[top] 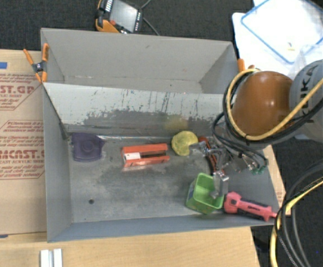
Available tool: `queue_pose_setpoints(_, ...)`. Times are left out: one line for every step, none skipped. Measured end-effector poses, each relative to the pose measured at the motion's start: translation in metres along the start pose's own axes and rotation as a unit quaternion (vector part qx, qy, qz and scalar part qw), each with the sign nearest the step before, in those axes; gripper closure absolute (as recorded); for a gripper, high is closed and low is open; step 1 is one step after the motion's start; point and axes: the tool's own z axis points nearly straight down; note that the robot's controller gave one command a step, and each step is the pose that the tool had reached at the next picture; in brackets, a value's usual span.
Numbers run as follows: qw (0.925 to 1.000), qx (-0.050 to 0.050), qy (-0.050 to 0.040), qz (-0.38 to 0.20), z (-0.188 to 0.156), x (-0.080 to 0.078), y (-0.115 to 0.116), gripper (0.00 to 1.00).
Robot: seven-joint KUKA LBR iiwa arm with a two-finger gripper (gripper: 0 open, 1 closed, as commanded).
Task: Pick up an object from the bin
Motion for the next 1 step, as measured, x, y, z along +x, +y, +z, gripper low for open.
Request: queue_pose_setpoints(0.9897, -0.001, 0.0004, -0.143, 0.0356, -0.0111, 0.0521, 0.0)
